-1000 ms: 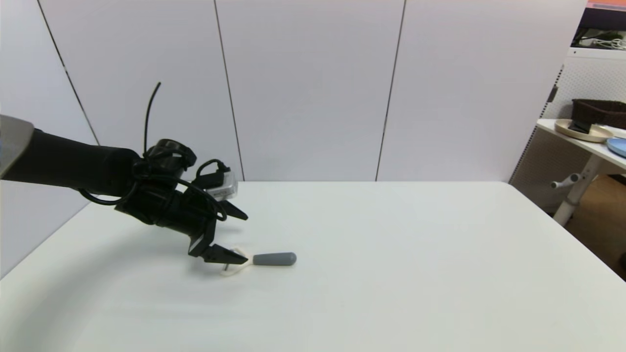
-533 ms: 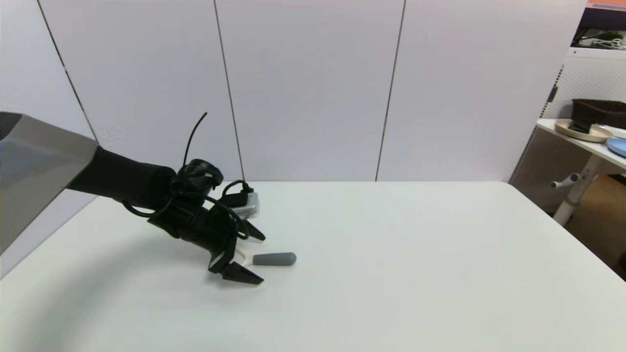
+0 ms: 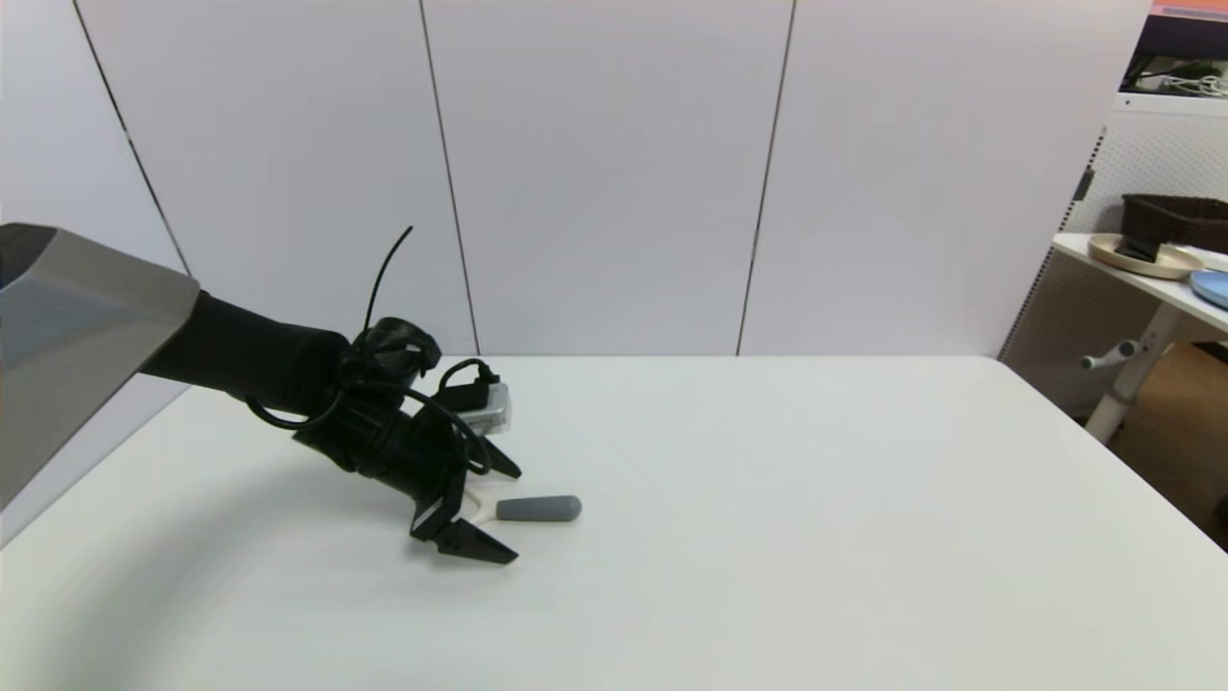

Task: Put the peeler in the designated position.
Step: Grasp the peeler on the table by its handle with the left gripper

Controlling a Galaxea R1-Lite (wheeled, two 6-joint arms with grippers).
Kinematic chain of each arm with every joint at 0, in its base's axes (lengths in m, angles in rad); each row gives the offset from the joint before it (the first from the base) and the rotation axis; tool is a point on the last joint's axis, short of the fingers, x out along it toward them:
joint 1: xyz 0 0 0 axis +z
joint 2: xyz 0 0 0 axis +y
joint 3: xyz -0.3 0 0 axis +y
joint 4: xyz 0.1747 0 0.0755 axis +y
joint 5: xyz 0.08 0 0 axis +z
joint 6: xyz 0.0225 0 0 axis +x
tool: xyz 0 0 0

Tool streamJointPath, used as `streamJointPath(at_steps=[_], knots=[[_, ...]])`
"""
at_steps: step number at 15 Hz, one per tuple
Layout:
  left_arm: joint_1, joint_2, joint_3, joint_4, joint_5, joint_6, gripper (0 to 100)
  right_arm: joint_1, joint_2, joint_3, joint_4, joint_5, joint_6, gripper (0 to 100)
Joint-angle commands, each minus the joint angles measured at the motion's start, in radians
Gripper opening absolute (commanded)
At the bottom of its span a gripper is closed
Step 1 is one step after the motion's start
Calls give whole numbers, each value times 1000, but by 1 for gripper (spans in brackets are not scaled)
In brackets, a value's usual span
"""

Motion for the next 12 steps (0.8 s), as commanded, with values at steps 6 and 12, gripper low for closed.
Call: streamJointPath(at_steps=[6,12], knots=[[-1,11,-15,4,36,7,100,0,0,0,1,1,0,100],[-1,11,-19,5,40,7,100,0,0,0,1,1,0,100]])
